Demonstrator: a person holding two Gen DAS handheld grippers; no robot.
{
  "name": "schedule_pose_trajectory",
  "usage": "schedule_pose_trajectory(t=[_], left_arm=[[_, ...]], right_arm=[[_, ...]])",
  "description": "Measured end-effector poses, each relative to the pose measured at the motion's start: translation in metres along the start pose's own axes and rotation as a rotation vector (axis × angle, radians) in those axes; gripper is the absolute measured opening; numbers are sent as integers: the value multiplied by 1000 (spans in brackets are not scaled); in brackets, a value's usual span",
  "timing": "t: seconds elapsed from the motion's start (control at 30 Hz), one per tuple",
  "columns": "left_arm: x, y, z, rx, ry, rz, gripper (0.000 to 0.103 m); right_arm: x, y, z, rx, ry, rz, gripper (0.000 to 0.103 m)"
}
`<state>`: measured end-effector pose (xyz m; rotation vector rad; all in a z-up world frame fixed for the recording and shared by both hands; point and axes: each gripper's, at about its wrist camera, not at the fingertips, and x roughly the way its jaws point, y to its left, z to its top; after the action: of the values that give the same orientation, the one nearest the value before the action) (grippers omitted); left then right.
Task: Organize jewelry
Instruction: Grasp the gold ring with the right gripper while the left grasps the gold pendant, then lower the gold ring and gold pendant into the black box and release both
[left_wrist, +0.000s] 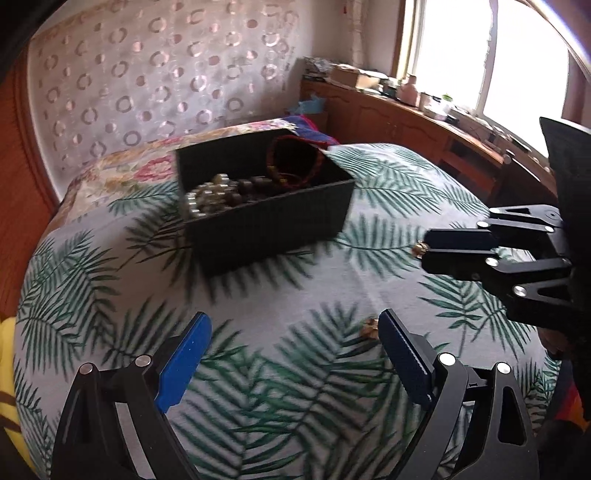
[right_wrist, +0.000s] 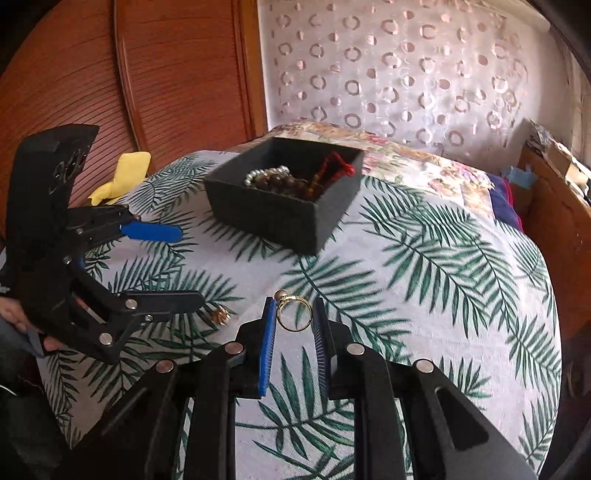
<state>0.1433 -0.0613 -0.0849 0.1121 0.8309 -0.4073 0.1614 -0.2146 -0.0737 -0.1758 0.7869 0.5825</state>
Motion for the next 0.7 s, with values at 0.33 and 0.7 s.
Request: schedule_pose_trajectory(t=[0.33, 0.7], left_arm=[[16, -37, -1, 88, 52, -54, 48], [15, -35, 6, 100, 47, -35, 13]], right_arm=[[-5, -14, -8, 36, -9, -8, 22], [-3, -14, 4, 17, -24, 7, 22]])
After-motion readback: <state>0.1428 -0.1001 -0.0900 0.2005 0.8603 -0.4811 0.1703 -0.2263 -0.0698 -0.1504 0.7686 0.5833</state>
